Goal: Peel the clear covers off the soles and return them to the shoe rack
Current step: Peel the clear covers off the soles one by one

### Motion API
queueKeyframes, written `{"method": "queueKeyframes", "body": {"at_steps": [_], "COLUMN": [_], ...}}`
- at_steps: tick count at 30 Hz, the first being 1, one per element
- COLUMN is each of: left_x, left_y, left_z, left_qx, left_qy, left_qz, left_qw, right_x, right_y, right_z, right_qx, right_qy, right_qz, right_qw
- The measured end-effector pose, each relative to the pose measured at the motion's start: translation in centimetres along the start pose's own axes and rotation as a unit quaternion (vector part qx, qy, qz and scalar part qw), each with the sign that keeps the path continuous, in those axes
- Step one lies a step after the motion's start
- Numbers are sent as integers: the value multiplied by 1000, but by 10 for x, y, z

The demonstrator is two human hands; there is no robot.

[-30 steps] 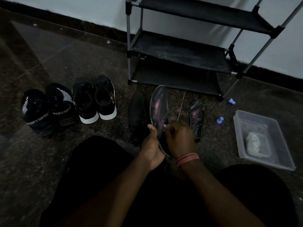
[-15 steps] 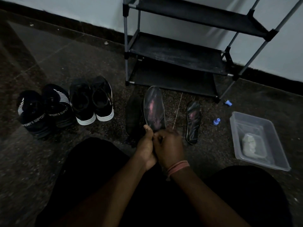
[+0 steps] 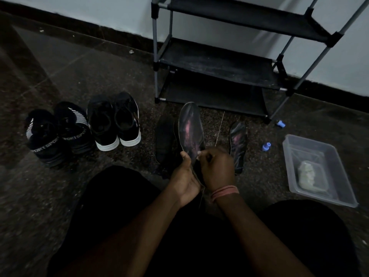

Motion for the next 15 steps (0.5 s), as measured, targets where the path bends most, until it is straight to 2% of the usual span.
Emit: {"method": "queueKeyframes", "body": {"at_steps": [2, 5, 8, 11, 15], "left_x": [2, 0, -3, 2, 3], "left_y": [-1, -5, -1, 0, -8], "left_z": [2, 4, 6, 5, 6], "left_qx": [2, -11, -10, -10, -10], "left_qy": [-3, 2, 6, 4, 2], "left_qz": [3, 2, -11, -10, -9], "left_qw": [1000, 1000, 1000, 1000, 1000], "right_x": [6, 23, 12, -4, 16], "right_y": [0, 18, 16, 4, 16], "right_z": [2, 18, 11, 1, 18], "right_qx": [15, 89, 63, 24, 89], "right_qy": [-32, -59, -17, -5, -48], "right_qz": [26, 15, -8, 28, 28], "right_qw": [999, 994, 998, 999, 994]}}
Point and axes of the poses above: each hand's wrist, its own z-axis away from the middle knuckle, its own y-axis out of the palm, x = y × z, the point moved 7 cm from there along -z, towards the middle knuckle, and after that the axes turned 6 degrees about -y, right-handed, at the moved point
